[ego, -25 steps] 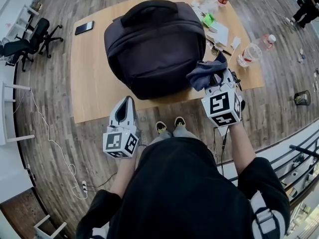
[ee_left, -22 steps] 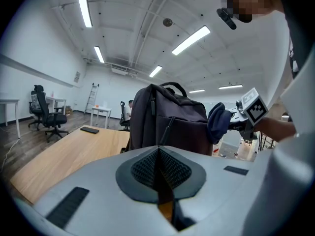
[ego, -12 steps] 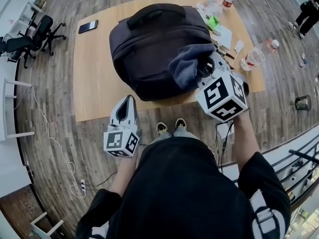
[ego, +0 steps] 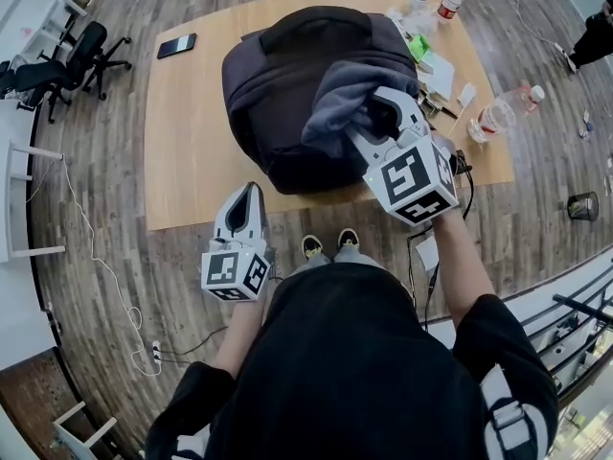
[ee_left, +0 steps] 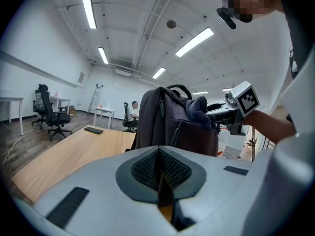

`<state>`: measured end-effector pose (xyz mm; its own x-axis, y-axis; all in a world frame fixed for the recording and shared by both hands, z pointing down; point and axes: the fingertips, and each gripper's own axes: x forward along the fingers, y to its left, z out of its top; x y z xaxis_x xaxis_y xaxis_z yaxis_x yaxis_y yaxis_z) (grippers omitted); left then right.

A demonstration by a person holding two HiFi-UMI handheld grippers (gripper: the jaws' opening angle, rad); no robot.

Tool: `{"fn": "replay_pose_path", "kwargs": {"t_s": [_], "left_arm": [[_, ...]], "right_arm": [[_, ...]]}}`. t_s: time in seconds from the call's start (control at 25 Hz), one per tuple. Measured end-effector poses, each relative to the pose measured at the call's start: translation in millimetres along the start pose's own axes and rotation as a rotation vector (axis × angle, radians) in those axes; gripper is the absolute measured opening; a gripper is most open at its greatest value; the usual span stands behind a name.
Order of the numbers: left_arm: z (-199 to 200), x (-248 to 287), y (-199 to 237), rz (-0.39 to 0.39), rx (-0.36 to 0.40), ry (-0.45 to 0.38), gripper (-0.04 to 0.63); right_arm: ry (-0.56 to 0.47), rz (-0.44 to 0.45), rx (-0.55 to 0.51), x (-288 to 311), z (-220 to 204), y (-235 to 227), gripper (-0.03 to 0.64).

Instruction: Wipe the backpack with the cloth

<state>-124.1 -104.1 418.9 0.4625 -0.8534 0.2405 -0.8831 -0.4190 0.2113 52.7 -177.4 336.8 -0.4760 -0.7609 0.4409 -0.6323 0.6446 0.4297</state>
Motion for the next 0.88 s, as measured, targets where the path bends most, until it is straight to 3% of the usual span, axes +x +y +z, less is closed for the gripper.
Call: {"fn": "replay_pose_path", "kwargs": {"t_s": [0.08, 0.28, 0.4, 0.68, 0.88], "left_arm": [[2, 1, 1, -0.002, -0.001, -0.004, 0.015], [4, 4, 4, -0.006, -0.002, -0.002, 0.015], [3, 6, 5, -0.011, -0.005, 0.002, 0.015], [7, 10, 11, -0.01, 0.002, -0.007, 0.017], [7, 12, 16, -0.002, -0.007, -0.017, 0.015]], "right_arm": [[-0.023, 0.005, 0.052, 1, -1, 7, 0.089], [-0.051, 0.032, 0.04, -4, 2, 21, 0.063], [-0.038, 0.014, -0.02, -8, 4, 22, 0.064], [0.027, -0.207, -0.29, -20, 13, 7, 0.125], [-0.005, -0.274, -0.338, -29, 27, -2, 0.203]]}}
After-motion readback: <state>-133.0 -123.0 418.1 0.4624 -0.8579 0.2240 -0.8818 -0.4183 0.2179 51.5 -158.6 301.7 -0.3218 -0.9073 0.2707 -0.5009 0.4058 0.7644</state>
